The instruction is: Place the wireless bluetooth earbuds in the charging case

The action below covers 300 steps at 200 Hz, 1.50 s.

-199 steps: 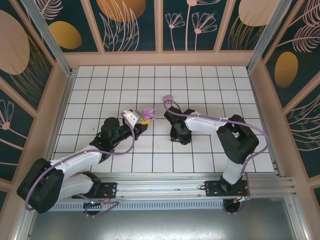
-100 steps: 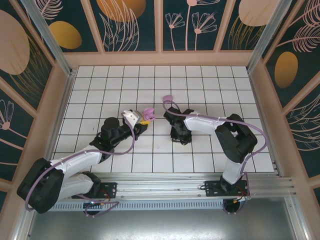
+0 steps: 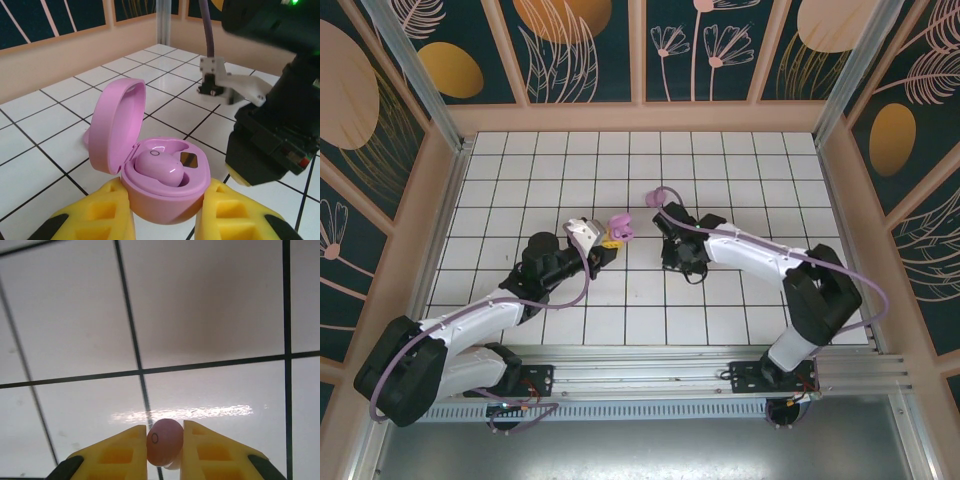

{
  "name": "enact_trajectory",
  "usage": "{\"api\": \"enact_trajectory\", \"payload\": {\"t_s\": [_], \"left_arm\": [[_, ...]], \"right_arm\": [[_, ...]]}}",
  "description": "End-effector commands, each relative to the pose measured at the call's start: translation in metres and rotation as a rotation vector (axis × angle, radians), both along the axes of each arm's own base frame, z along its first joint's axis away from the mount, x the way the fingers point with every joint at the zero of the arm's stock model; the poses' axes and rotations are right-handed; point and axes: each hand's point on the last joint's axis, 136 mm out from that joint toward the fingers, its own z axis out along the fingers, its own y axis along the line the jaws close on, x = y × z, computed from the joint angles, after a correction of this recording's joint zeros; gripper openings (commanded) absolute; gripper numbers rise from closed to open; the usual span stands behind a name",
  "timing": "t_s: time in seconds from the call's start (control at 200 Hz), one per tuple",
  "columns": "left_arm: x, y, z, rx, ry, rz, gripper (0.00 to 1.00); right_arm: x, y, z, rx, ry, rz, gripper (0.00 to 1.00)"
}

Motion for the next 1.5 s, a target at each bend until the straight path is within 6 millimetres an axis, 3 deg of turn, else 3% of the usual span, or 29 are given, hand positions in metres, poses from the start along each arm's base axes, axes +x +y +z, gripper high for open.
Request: {"api": "enact_trajectory", "payload": {"t_s": [0.0, 0.145, 0.29, 0.566, 0.711, 0.901, 1.496], "left_arm": [[-0.005, -0.009, 0.018, -0.018, -0.05, -0.062, 0.05], [-0.012, -0.016, 0.027, -0.033, -0.069, -0.123, 0.05], [-0.018, -0.019, 0.036, -0.046, -0.103, -0.163, 0.05], [-0.029, -0.031, 0.047, -0.064, -0.112, -0.269, 0.05], [-0.038, -0.036, 0.05, -0.09, -0.094, -0.337, 0.06], [-0.043, -0.039, 0.057, -0.117, -0.099, -0.369, 0.06], [-0.053, -0.048, 0.079, -0.193, -0.066, -0.471, 0.06]], "right_arm": [[0.014, 0.009, 0.053, 0.084, -0.159, 0.03, 0.17], [0.018, 0.008, 0.104, 0.164, -0.309, 0.062, 0.17], [0.012, 0.024, 0.152, 0.307, -0.429, 0.182, 0.17], [-0.01, 0.067, 0.207, 0.504, -0.54, 0.473, 0.15], [-0.025, 0.083, 0.218, 0.521, -0.56, 0.644, 0.15], [-0.032, 0.086, 0.219, 0.469, -0.564, 0.76, 0.15], [-0.045, 0.074, 0.21, 0.434, -0.588, 0.828, 0.15]]}}
